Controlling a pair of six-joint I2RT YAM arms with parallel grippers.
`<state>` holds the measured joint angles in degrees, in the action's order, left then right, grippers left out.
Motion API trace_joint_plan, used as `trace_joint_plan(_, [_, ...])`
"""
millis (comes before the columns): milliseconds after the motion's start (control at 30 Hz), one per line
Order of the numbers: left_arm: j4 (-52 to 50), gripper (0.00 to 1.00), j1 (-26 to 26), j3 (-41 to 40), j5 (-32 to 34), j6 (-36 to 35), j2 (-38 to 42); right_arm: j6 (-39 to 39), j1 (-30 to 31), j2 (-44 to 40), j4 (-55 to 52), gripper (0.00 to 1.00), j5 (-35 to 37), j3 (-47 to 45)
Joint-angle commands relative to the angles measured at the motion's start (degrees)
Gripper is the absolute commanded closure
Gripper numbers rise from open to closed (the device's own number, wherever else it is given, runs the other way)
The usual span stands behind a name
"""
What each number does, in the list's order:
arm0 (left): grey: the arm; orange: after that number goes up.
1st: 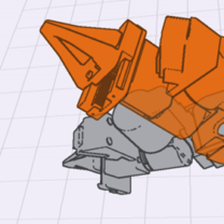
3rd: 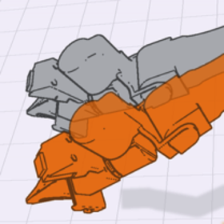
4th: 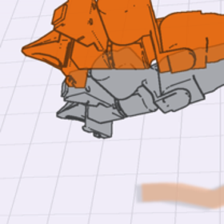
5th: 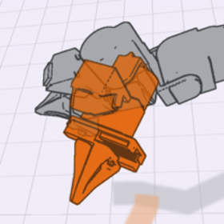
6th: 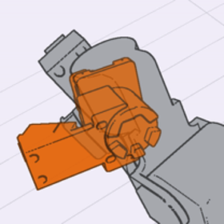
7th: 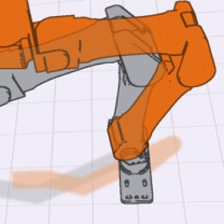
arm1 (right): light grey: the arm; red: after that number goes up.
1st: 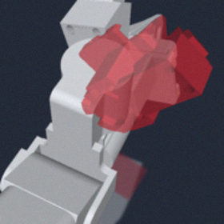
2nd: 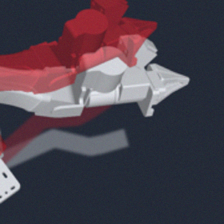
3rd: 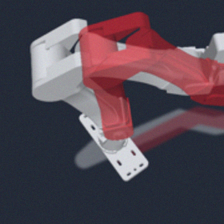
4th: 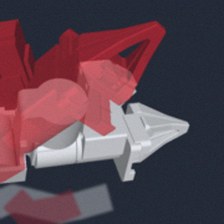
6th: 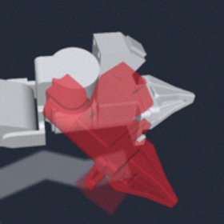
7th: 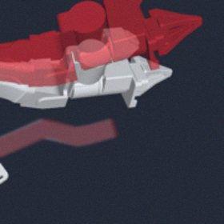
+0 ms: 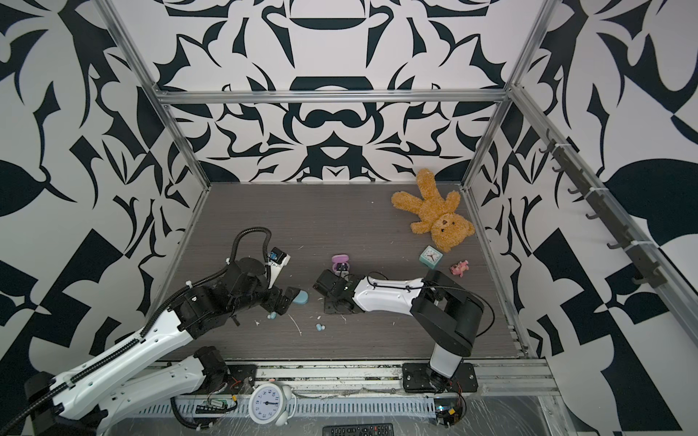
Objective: Insert wireless bluetooth earbuds into charging case
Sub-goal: Pick up the wireless bluetooth earbud from the bottom-center of the table.
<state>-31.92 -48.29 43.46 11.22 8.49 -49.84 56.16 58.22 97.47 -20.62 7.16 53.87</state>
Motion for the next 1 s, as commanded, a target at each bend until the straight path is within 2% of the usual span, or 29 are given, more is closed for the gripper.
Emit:
trace_joint_plan(0, [0.37, 0.01, -0.13, -0.51, 0.25, -0.36, -0.24, -0.48, 0.29, 0.31, -1.09, 0.76, 0.22, 1.15])
trace_joint_plan(300, [0.37, 0.01, -0.13, -0.31, 0.20, -0.32, -0.78, -0.90, 0.32, -0.95, -1.87, 0.83, 0.66, 2.01])
trace_joint_plan(567, [0.39, 0.01, -0.13, -0.31, 0.30, -0.40, -0.87, -1.82, 0.23, -2.54, -3.75, 0.85, 2.69, 3.29])
trace_joint_plan(733, [0.44, 0.01, -0.13, -0.25, 0.29, -0.35, -0.88, -4.44, 0.01, -2.13, -7.08, 0.85, 7.10, 6.82])
trace_joint_plan(967, [0.35, 0.01, -0.13, -0.40, 0.40, -0.35, -0.51, -8.60, -3.57, -0.58, -8.61, 0.85, 7.31, 11.60])
